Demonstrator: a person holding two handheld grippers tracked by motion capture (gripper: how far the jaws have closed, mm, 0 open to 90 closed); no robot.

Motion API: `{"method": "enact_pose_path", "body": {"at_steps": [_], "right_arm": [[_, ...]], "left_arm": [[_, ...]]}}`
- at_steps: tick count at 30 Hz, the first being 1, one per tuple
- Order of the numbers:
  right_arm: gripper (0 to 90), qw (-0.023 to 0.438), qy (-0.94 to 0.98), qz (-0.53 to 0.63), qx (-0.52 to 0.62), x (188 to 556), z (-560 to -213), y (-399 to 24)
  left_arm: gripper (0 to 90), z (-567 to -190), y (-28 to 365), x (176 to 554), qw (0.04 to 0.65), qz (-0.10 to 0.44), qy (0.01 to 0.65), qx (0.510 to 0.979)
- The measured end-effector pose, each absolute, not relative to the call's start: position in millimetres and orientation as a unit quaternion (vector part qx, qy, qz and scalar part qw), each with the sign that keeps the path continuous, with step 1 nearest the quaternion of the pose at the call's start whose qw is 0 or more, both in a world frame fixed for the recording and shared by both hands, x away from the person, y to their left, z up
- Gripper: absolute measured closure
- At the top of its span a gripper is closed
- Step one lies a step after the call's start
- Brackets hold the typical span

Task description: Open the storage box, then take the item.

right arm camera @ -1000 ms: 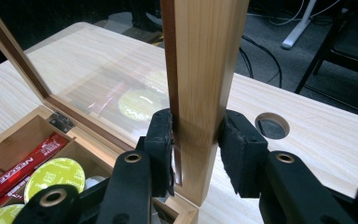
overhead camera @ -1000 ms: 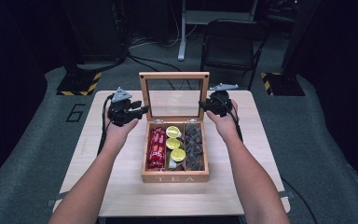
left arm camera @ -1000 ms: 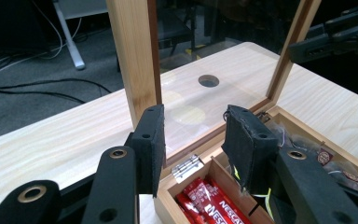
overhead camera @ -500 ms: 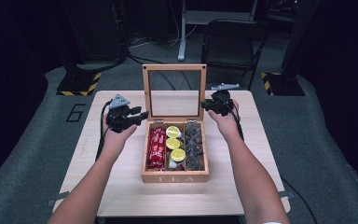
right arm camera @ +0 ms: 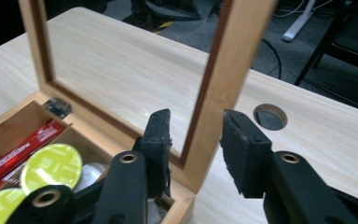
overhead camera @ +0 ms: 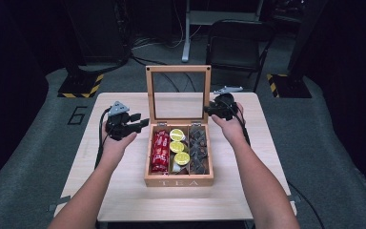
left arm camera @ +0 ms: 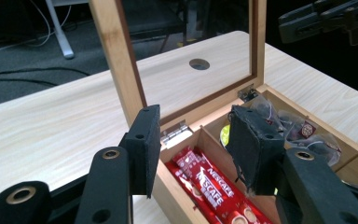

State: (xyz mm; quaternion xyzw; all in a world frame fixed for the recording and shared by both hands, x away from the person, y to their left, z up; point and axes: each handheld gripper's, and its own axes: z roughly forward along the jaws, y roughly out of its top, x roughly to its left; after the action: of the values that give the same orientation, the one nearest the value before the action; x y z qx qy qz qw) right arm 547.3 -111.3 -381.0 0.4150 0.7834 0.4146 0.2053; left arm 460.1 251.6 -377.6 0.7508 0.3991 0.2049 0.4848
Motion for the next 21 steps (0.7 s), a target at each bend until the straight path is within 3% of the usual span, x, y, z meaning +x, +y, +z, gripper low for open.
{"method": "enact_pose_path", "body": {"at_steps": [12, 21], "right_arm": [[40.4, 0.193, 0.809, 0.408, 0.377, 505, -389, -96], [37.8, 0.185, 0.816, 0.412, 0.36, 481, -397, -87]], "left_arm": [[49.9, -379, 262, 442, 0.493, 0.205, 0.403, 0.743], [48.1, -379, 272, 435, 0.499, 0.199, 0.412, 0.736]]}}
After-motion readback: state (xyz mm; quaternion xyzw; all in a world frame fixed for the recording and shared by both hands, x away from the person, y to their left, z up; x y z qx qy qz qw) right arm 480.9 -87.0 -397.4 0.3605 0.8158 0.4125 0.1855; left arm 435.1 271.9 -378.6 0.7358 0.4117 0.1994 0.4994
